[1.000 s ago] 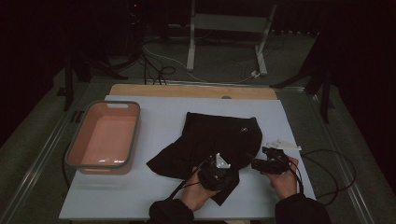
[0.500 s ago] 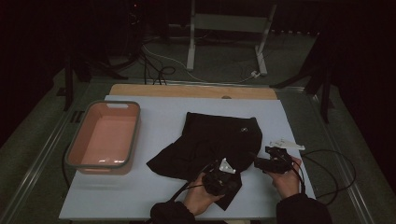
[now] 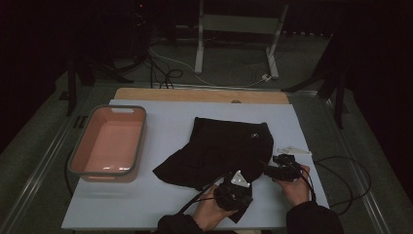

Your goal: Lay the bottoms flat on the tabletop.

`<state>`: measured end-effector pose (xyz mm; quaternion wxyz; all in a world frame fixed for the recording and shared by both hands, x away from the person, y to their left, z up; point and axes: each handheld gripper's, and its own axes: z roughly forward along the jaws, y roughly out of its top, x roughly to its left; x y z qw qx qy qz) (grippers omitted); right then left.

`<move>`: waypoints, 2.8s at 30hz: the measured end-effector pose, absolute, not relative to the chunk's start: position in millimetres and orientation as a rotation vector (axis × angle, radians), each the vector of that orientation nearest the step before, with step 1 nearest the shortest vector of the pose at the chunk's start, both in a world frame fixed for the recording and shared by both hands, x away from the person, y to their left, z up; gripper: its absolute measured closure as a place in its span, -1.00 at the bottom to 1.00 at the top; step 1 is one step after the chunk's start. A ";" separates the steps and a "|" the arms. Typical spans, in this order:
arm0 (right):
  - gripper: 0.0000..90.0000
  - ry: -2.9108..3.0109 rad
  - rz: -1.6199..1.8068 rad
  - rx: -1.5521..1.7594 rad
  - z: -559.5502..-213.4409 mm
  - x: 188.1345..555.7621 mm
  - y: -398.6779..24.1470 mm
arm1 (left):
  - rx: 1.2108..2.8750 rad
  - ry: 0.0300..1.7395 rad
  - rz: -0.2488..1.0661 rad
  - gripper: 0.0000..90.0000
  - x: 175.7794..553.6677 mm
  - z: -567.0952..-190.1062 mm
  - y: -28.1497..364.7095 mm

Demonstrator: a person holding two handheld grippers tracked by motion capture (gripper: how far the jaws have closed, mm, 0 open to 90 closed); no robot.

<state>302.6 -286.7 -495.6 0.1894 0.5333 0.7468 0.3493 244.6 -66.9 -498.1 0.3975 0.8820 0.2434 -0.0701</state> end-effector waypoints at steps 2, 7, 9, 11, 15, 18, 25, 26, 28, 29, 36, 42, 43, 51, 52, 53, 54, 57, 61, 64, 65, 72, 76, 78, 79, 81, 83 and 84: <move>-0.10 2.112 0.954 1.514 -499.0 303.8 -285.3 | 2.233 0.612 -0.176 1.00 244.0 -496.8 -66.1; 0.08 2.145 0.875 1.550 -507.1 306.6 -283.0 | 2.217 0.616 -0.179 1.00 244.3 -493.0 -61.9; 0.19 2.167 0.857 1.550 -509.6 307.3 -282.0 | 2.208 0.614 -0.176 1.00 244.1 -491.6 -60.7; 0.37 2.185 0.821 1.549 -512.6 307.6 -280.0 | 2.195 0.615 -0.186 1.00 244.1 -491.1 -59.9; 0.94 2.183 0.815 1.532 -512.6 309.2 -279.8 | 2.195 0.607 -0.193 1.00 242.9 -491.5 -60.7; 1.00 2.169 0.806 1.518 -510.9 311.7 -284.1 | 2.198 0.595 -0.198 1.00 241.5 -490.8 -61.2; 1.00 2.101 0.810 1.545 -503.1 319.8 -301.0 | 2.199 0.560 -0.227 1.00 235.8 -489.2 -61.7; 1.00 2.090 0.803 1.545 -501.9 324.3 -306.4 | 2.203 0.543 -0.234 1.00 232.8 -488.1 -62.3; 1.00 2.083 0.797 1.532 -500.1 328.2 -309.5 | 2.222 0.516 -0.216 1.00 229.0 -486.7 -63.6; 1.00 2.083 0.797 1.532 -500.1 328.2 -309.5 | 2.222 0.516 -0.216 1.00 229.0 -486.7 -63.6; 1.00 2.072 0.779 1.516 -498.9 341.7 -318.6 | 2.216 0.438 -0.256 1.00 220.4 -482.2 -75.1; 0.42 2.030 0.829 1.587 -497.1 337.9 -325.7 | 2.181 0.546 -0.161 0.29 232.9 -479.9 -65.7; 0.32 2.027 0.843 1.596 -496.4 335.9 -326.5 | 2.174 0.568 -0.140 0.19 235.3 -479.2 -63.0; -0.06 2.065 0.919 1.608 -494.5 304.8 -319.6 | 2.125 0.659 -0.039 -0.12 250.4 -475.1 -48.6; -0.09 2.067 0.920 1.616 -495.5 301.0 -317.6 | 2.123 0.679 -0.016 -0.14 253.4 -475.3 -46.9; -0.09 2.067 0.920 1.616 -495.5 301.0 -317.6 | 2.123 0.679 -0.016 -0.15 253.4 -475.3 -46.9; -0.11 2.080 0.920 1.618 -496.6 297.5 -315.6 | 2.119 0.686 -0.013 -0.15 254.8 -475.8 -46.3; -0.15 2.109 0.915 1.603 -499.4 288.0 -307.5 | 2.119 0.712 0.022 -0.17 258.8 -478.7 -43.8; -0.10 2.146 0.865 1.598 -508.5 285.0 -299.3 | 2.128 0.743 0.026 -0.15 262.7 -485.4 -42.6; 0.11 2.160 0.806 1.574 -512.0 283.9 -293.3 | 2.145 0.757 0.021 -0.12 263.6 -490.9 -43.0; 0.30 2.164 0.784 1.560 -511.4 283.8 -291.6 | 2.150 0.765 0.018 -0.12 263.7 -492.9 -43.4; 0.96 2.200 0.774 1.537 -509.5 283.8 -293.3 | 2.222 0.788 0.000 -0.07 262.2 -510.3 -47.3; 0.98 2.199 0.774 1.538 -508.7 285.0 -296.8 | 2.253 0.772 -0.037 0.37 260.7 -513.6 -50.3; 0.98 2.195 0.775 1.542 -507.9 285.6 -298.3 | 2.267 0.742 -0.052 0.73 257.4 -512.5 -53.4; 0.98 2.195 0.775 1.542 -507.9 285.6 -298.3 | 2.267 0.742 -0.052 0.89 257.4 -512.5 -53.4; 0.98 2.187 0.777 1.552 -507.5 286.9 -300.5 | 2.273 0.686 -0.088 0.97 252.3 -508.5 -59.7; 0.98 2.184 0.780 1.556 -507.2 287.8 -303.0 | 2.271 0.666 -0.105 0.98 250.3 -507.0 -62.1; 0.98 2.180 0.778 1.560 -506.7 288.3 -305.1 | 2.267 0.628 -0.131 0.98 246.1 -503.9 -67.2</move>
